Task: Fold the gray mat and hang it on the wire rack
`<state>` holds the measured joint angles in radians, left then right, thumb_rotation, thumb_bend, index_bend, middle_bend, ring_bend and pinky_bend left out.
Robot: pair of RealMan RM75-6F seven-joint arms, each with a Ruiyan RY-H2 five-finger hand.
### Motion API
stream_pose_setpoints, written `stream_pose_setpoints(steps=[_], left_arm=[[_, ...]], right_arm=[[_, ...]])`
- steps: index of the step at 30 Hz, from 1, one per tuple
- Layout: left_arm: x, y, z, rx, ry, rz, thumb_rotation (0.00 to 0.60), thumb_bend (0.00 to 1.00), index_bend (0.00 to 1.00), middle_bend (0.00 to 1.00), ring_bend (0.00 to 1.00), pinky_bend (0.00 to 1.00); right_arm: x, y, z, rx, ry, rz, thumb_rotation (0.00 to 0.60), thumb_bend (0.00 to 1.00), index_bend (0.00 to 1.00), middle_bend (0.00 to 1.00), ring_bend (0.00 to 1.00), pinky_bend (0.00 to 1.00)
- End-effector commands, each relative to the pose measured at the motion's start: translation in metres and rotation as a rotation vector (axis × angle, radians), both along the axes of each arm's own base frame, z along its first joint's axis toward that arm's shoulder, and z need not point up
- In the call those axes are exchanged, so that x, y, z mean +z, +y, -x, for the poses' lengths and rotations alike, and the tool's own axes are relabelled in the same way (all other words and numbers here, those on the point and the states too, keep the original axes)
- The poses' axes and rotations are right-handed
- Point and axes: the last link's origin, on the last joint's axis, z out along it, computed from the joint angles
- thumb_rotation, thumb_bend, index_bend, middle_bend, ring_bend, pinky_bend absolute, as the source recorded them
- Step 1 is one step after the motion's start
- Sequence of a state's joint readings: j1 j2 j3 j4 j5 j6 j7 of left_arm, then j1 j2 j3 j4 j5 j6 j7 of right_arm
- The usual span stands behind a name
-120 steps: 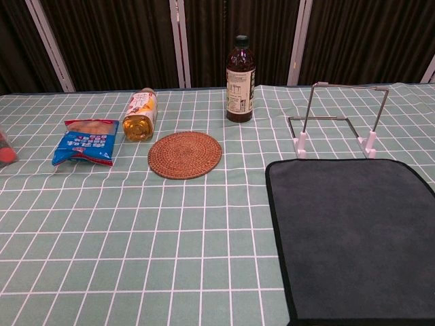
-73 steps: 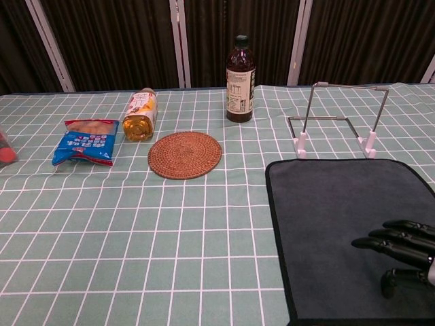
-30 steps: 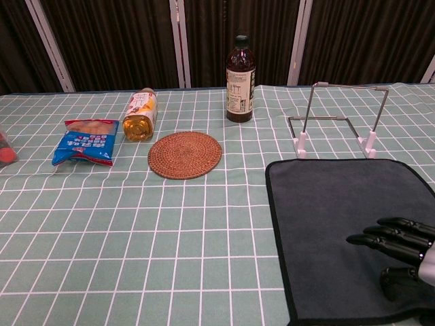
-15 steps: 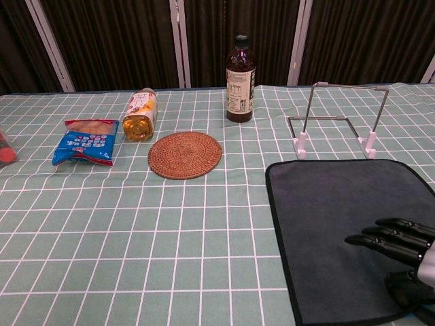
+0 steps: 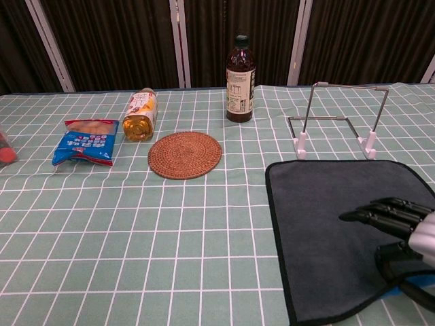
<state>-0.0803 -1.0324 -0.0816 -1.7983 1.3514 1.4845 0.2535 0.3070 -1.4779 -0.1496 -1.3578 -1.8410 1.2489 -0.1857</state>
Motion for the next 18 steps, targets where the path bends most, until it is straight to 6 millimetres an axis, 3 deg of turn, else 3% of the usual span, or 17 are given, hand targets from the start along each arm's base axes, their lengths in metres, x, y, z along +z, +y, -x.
stream_pose_setpoints(steps=[1, 18], left_arm=[[0.001, 0.0, 0.0, 0.001, -0.002, -0.001, 0.6, 0.0, 0.0, 0.0, 0.0, 0.0], [0.002, 0.006, 0.005, 0.024, -0.004, -0.001, 0.6, 0.0, 0.0, 0.0, 0.0, 0.0]], right_arm=[[0.004, -0.02, -0.009, -0.051, -0.032, 0.008, 0.6, 0.45, 0.62, 0.04, 0.0, 0.0], [0.007, -0.108, -0.035, -0.233, -0.003, 0.069, 0.6, 0.45, 0.63, 0.04, 0.0, 0.0]])
